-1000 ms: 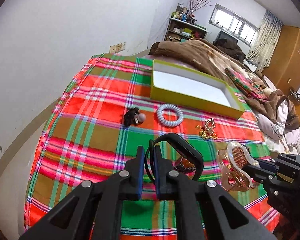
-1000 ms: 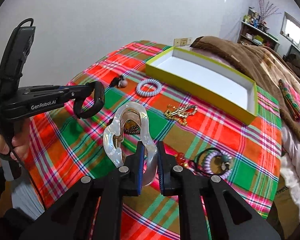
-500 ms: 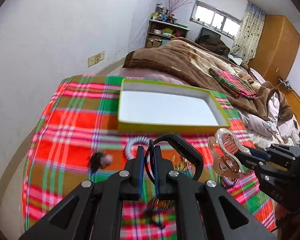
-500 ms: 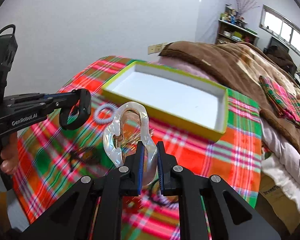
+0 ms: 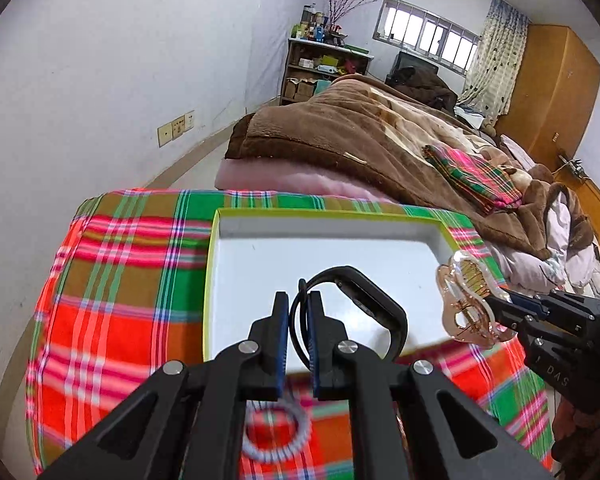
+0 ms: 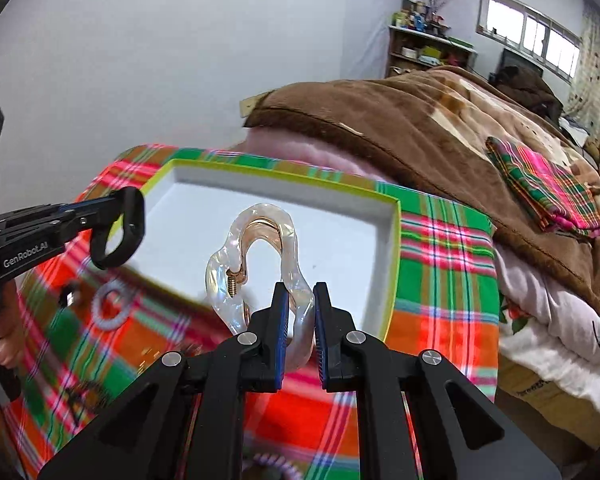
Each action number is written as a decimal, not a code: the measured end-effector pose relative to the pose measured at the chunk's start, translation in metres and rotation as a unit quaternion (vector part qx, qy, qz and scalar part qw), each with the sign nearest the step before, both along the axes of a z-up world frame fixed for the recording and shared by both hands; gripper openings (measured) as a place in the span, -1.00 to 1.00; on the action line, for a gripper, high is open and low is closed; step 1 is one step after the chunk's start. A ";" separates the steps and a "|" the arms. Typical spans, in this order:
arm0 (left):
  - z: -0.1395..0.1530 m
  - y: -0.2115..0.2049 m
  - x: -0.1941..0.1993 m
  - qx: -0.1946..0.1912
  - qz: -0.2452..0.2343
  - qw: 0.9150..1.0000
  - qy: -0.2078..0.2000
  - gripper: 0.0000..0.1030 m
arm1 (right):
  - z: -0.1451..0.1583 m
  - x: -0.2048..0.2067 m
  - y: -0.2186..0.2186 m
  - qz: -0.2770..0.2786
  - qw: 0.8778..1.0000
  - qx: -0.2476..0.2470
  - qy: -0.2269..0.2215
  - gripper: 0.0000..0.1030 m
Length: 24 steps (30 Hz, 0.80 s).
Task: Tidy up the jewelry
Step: 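Carry both items into the white box and open both tools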
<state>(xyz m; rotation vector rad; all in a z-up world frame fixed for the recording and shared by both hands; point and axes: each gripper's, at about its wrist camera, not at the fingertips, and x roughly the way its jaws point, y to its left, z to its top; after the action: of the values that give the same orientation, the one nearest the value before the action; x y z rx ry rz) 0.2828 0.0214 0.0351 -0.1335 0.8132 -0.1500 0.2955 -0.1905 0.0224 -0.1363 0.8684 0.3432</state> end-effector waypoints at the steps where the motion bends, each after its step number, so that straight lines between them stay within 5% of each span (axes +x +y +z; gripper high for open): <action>1: -0.002 0.001 0.005 0.001 0.002 1.000 0.003 -0.82 | -0.002 0.005 -0.001 -0.003 1.000 0.000 0.002 -0.76; 15: -0.038 0.011 0.040 0.025 0.030 0.998 0.043 -0.79 | -0.032 0.040 -0.005 -0.017 0.999 -0.010 0.044 -0.75; 24: -0.027 0.018 0.033 0.012 0.033 0.999 0.022 -0.39 | -0.014 0.027 -0.005 -0.017 1.000 -0.005 0.012 -0.23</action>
<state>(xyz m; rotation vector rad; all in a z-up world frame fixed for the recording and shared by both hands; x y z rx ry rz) 0.3160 0.0390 0.0084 -0.1404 0.8531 -0.0755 0.3221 -0.1960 0.0082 -0.1278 0.8957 0.3098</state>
